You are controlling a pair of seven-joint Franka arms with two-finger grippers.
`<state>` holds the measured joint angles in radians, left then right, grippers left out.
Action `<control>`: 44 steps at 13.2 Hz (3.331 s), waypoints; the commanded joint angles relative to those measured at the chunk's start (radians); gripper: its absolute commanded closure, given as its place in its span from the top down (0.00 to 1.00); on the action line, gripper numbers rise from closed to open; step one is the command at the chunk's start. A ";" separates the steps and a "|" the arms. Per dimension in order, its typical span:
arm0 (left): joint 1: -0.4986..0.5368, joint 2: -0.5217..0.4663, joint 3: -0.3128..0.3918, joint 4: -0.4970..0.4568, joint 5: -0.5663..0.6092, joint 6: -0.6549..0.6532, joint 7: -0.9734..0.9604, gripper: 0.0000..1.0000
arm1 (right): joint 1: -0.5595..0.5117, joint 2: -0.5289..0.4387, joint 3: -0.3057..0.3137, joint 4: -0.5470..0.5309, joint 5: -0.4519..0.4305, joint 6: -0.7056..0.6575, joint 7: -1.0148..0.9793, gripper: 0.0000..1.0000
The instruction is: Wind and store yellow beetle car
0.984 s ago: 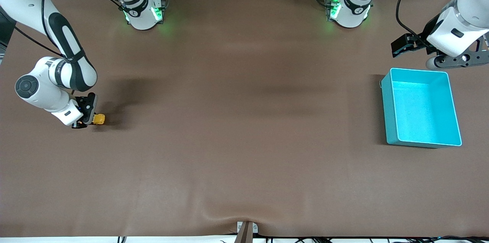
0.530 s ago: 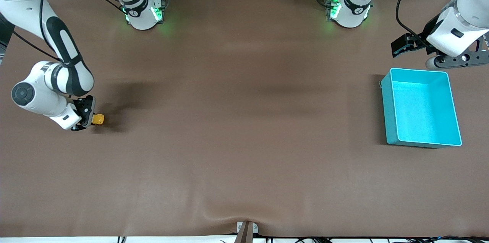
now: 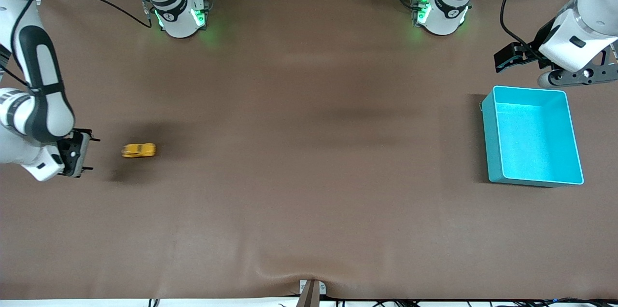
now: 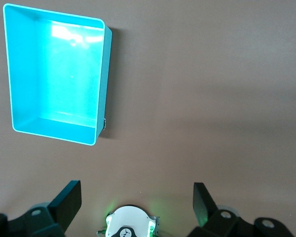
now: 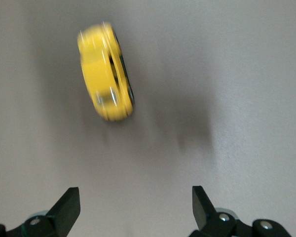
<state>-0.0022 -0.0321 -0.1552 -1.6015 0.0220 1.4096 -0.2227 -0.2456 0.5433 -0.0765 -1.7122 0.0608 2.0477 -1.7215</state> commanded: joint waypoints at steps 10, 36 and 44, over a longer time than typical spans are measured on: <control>-0.002 -0.006 -0.004 -0.020 0.012 0.006 -0.018 1.00 | -0.069 0.023 0.021 0.016 0.045 -0.043 -0.004 1.00; 0.099 0.139 0.000 -0.581 0.024 0.561 -0.529 1.00 | 0.147 -0.172 0.060 0.393 0.083 -0.477 1.176 1.00; 0.133 0.239 0.000 -0.663 0.068 0.741 -0.966 1.00 | 0.172 -0.304 0.060 0.473 -0.010 -0.590 1.524 1.00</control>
<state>0.1249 0.1834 -0.1483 -2.2518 0.0654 2.1131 -1.1159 -0.0923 0.2921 -0.0111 -1.2124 0.0898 1.4607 -0.2672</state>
